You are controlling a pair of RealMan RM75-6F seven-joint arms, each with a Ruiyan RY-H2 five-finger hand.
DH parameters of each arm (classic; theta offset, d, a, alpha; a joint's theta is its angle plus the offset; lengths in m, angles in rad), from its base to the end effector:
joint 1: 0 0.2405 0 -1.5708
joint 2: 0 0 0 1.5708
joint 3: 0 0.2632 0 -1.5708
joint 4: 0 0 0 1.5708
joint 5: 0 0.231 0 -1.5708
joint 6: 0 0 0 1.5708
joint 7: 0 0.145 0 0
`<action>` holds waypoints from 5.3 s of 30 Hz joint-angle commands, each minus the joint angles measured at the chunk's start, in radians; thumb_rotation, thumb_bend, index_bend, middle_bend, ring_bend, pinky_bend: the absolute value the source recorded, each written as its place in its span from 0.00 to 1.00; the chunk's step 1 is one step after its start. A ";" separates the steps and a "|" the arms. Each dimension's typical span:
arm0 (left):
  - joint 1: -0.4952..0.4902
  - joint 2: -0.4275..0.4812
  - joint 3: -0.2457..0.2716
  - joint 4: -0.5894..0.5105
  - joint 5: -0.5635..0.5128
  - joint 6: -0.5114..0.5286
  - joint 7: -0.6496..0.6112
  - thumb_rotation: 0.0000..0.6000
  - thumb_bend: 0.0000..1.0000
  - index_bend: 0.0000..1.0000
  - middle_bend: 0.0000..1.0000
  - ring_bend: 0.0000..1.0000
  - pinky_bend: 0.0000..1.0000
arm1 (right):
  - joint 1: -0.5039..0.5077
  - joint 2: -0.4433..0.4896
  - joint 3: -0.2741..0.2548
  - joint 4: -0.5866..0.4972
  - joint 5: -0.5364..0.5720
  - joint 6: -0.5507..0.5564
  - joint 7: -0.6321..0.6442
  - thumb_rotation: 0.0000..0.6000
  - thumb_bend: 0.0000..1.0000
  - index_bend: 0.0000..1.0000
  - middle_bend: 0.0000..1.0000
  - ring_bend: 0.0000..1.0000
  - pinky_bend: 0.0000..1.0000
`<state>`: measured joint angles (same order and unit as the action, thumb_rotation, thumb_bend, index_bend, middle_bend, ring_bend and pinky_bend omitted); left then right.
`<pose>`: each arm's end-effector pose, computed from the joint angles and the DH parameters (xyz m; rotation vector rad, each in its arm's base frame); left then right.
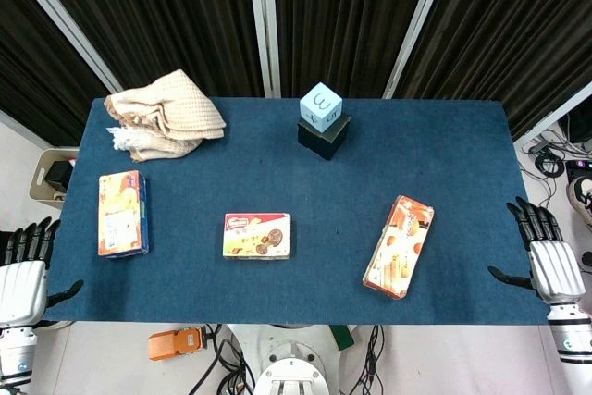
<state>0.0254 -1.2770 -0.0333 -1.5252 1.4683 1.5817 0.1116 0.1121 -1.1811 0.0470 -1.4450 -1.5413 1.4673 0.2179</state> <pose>-0.3446 0.1431 0.1100 -1.2643 -0.8961 -0.8128 -0.3461 -0.1954 0.1351 1.3943 -0.9760 1.0158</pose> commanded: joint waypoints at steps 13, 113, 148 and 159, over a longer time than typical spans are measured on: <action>-0.063 0.020 -0.019 -0.085 0.048 -0.045 0.065 1.00 0.01 0.05 0.03 0.00 0.00 | 0.007 0.013 0.017 -0.017 0.002 0.010 -0.032 1.00 0.09 0.00 0.00 0.00 0.00; -0.720 -0.335 -0.430 -0.070 -0.461 -0.919 -0.460 1.00 0.00 0.33 0.30 0.14 0.15 | 0.002 0.022 0.023 -0.005 0.045 -0.028 -0.035 1.00 0.09 0.00 0.00 0.00 0.00; -0.746 -0.612 -0.245 0.474 -0.090 -0.682 -0.930 1.00 0.00 0.33 0.27 0.10 0.02 | -0.015 0.034 0.028 -0.041 0.064 -0.016 -0.061 1.00 0.09 0.00 0.00 0.00 0.00; -0.727 -0.569 -0.201 0.477 -0.060 -0.641 -0.944 1.00 0.00 0.02 0.03 0.00 0.00 | -0.020 0.039 0.027 -0.050 0.055 -0.006 -0.057 1.00 0.09 0.00 0.00 0.00 0.00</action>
<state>-0.7034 -1.8507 -0.2390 -1.0444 1.4025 0.9349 -0.8353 0.0922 -1.1422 0.0738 -1.4946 -1.4864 1.4611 0.1612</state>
